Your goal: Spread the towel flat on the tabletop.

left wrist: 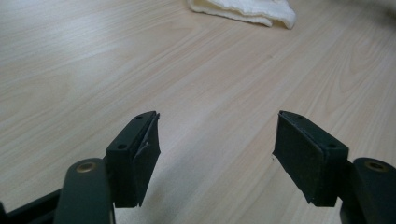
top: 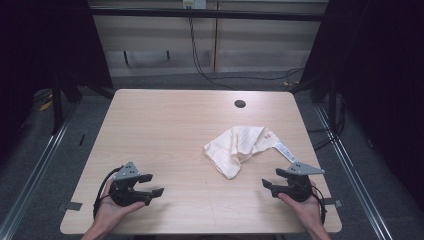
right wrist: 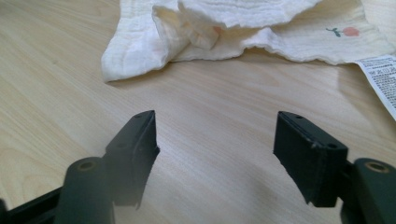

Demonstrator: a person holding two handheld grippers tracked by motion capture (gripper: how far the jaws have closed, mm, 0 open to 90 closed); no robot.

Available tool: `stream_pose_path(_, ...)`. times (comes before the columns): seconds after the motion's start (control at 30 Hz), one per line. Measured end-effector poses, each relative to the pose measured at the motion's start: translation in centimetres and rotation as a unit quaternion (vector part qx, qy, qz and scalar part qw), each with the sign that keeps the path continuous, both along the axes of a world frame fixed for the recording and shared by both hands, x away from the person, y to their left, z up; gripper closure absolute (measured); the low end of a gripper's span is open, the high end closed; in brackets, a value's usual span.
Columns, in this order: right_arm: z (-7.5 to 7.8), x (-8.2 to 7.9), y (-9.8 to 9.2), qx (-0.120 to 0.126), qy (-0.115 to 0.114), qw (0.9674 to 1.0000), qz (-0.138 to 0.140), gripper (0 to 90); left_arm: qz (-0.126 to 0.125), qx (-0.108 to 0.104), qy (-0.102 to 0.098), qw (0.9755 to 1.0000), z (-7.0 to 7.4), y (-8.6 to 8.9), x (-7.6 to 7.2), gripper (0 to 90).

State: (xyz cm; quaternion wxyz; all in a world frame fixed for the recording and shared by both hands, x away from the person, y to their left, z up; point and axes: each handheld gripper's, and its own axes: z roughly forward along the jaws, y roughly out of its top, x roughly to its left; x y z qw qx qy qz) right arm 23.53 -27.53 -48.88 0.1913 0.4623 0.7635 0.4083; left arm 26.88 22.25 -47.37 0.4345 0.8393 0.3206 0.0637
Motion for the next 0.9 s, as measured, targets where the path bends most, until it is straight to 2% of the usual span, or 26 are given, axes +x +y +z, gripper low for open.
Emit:
stream_pose_path(0.2, -0.2, 0.1, 0.0, -0.006, 0.015, 0.9999, 0.003, 32.1, 0.011, 0.003, 0.001, 0.9999, 0.0, 0.2, 0.5, 29.6)
stream_pose_path(0.3, -0.2, 0.0, 0.0, 0.005, 0.021, 0.9997, 0.005, 34.4, 0.013, 0.001, 0.0, 0.9999, 0.0, 0.3, 0.5, 29.7)
stream_pose_path(0.37, -0.2, 0.0, 0.1, 0.003, 0.019, 0.9998, 0.006, 35.6, 0.013, 0.002, 0.0, 0.9999, -0.1, 0.3, 0.5, 29.8)
stream_pose_path(0.43, -0.2, 0.1, 0.1, 0.015, 0.022, 0.9996, 0.013, 38.1, 0.014, 0.002, 0.002, 0.9999, -0.1, 0.3, 0.6, 30.3)
stream_pose_path(0.57, 0.0, 0.1, 0.3, 0.021, 0.025, 0.999, 0.03, 41.3, 0.016, -0.001, -0.003, 0.9999, 0.1, 0.6, 0.6, 31.6)
stream_pose_path(0.63, 0.2, 0.0, 0.4, 0.028, 0.027, 0.9987, 0.033, 43.0, 0.022, -0.015, -0.002, 0.9996, 0.1, 1.0, 0.6, 32.1)
stream_pose_path(0.77, 0.8, 0.1, 0.9, 0.03, 0.027, 0.9981, 0.047, 45.3, 0.026, -0.002, -0.009, 0.9996, -0.1, 1.4, 0.2, 34.4)
stream_pose_path(0.9, 1.5, 0.2, 1.5, 0.037, 0.029, 0.9965, 0.069, 47.4, 0.024, -0.005, -0.011, 0.9996, 0.0, 1.8, -0.1, 40.7)
